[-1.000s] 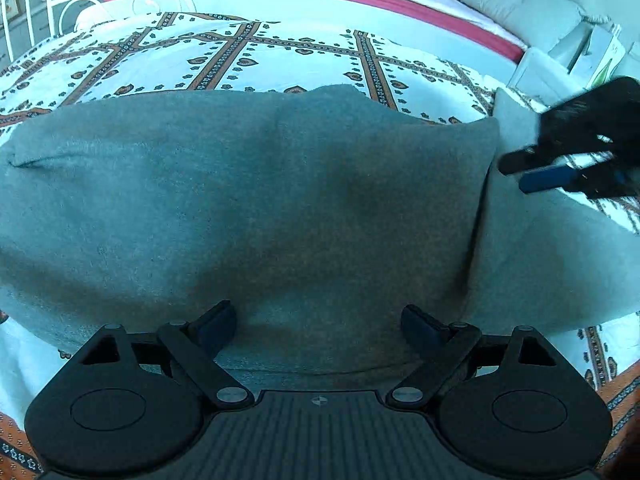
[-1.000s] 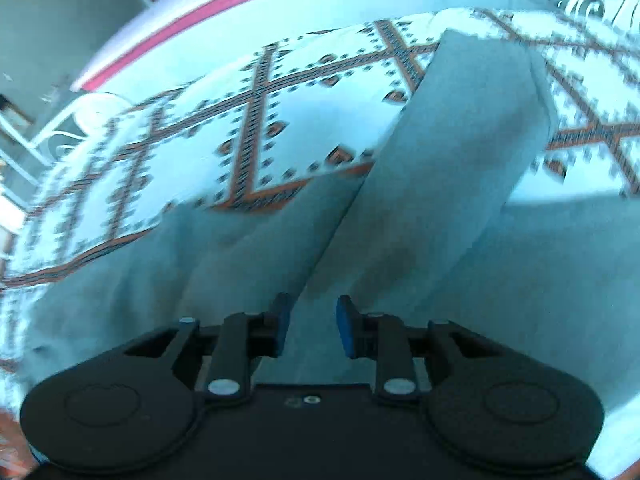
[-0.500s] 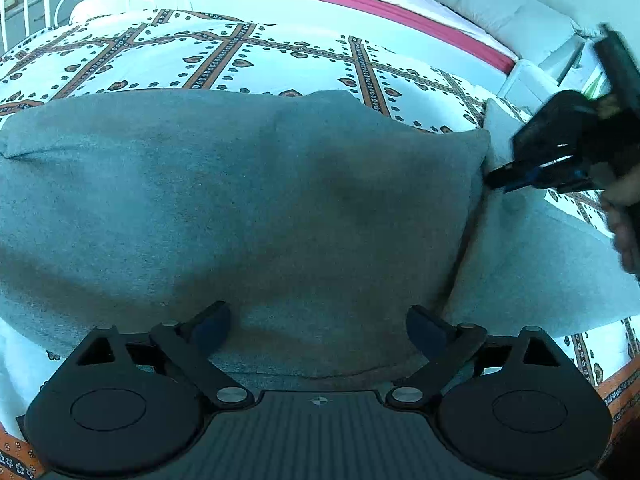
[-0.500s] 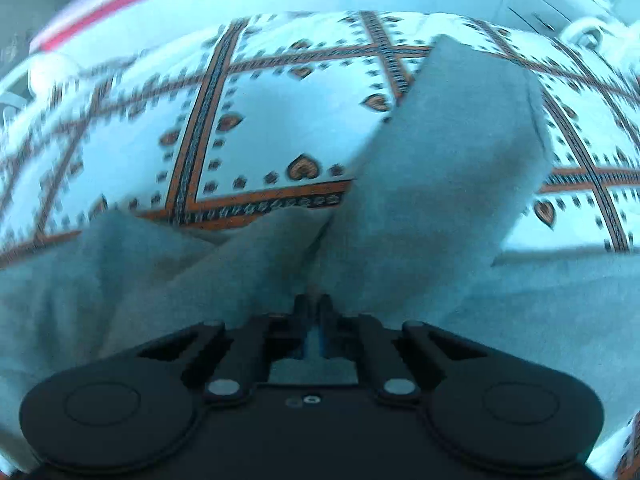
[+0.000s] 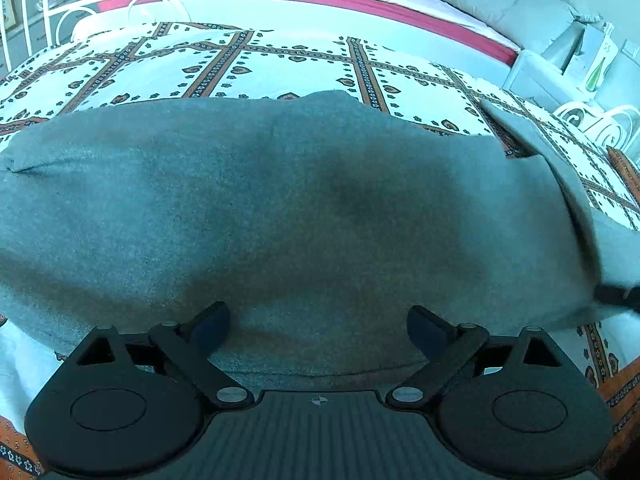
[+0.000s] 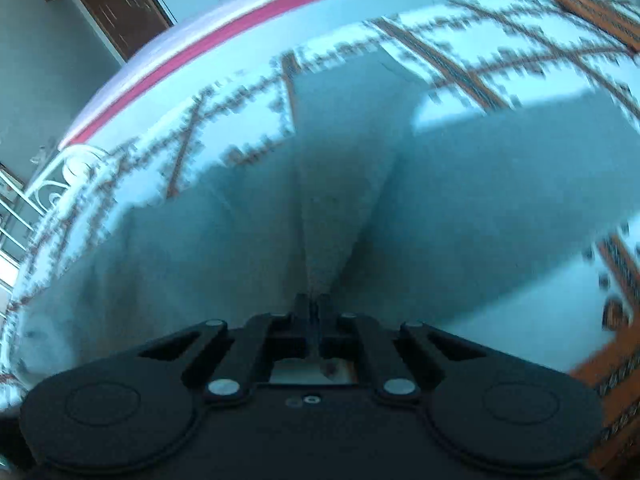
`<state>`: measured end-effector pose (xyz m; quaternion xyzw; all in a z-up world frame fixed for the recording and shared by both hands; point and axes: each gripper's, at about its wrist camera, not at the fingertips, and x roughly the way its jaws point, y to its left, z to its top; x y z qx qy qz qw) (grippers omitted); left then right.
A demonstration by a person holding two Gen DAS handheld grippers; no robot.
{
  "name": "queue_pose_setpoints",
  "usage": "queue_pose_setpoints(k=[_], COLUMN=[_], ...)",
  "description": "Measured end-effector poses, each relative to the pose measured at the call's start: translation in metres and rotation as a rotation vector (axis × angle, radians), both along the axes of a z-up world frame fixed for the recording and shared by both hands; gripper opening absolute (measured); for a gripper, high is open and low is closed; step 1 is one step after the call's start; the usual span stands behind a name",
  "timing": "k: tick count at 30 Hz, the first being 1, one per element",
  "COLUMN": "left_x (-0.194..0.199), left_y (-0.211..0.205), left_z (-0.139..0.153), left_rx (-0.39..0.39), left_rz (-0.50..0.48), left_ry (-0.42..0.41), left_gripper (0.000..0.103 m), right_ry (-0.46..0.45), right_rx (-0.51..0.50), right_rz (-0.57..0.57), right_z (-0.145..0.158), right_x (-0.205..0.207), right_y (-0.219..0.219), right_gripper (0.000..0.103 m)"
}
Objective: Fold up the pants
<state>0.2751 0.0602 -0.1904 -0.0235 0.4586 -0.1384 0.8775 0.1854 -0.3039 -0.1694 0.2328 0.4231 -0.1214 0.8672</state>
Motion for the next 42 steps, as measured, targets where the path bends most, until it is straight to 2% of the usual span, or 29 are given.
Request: queue_pose_setpoints(k=[4,7,8,9,16,21,27,30,32,35,37,38,39,42], left_x=[-0.001,0.001,0.002,0.003,-0.001,-0.002,0.001,0.002,0.002,0.004,0.002,0.003,0.004,0.004], left_y=[0.002,0.003,0.002,-0.001,-0.033,-0.063,-0.065,-0.066,-0.066,-0.066,-0.067,-0.068,-0.068,-0.068], left_z=[0.004,0.007,0.008,0.008,0.02,0.017,0.015,0.013,0.013,0.012,0.012,0.012,0.012,0.012], left_rx=[-0.021,-0.057,-0.065,-0.066,-0.069,-0.06,-0.068,-0.063,-0.06,-0.062,-0.057,-0.052,-0.05,-0.05], left_rz=[0.042,0.077,0.082,0.082,-0.02,-0.096,-0.088,-0.096,-0.1,-0.097,-0.099,-0.101,-0.101,-0.101], left_ry=[-0.006,-0.01,-0.006,-0.007,-0.027,0.005,0.017,0.016,0.015,0.017,0.015,0.014,0.014,0.014], left_gripper=[0.094,0.094,0.094,0.094,0.094,0.094,0.094,0.094,0.094,0.094,0.094,0.094,0.094,0.094], right_ry=[0.021,-0.001,-0.032,-0.049,-0.049,-0.003,0.035,0.095,0.123,0.135,0.143,0.153,0.156,0.099], right_rx=[0.041,0.057,0.051,0.04,-0.084,-0.16,-0.238,-0.222,-0.191,-0.253,-0.261,-0.265,-0.271,-0.256], right_rz=[-0.024,-0.004,0.003,0.006,0.068,0.117,0.118,0.121,0.124,0.135,0.134,0.141,0.143,0.098], right_z=[-0.019,-0.011,-0.004,0.003,0.031,0.034,0.029,0.022,0.016,0.012,0.01,0.009,0.008,0.015], right_x=[-0.007,-0.012,-0.013,-0.01,0.04,0.084,0.134,0.152,0.151,0.144,0.138,0.137,0.135,0.123], right_y=[-0.008,-0.011,-0.013,-0.016,-0.022,-0.015,-0.009,-0.012,-0.013,-0.008,-0.01,-0.01,-0.011,-0.021], right_gripper=[0.0,0.001,0.016,0.022,0.026,0.026,0.025,0.026,0.024,0.019,0.015,0.011,0.0,0.0])
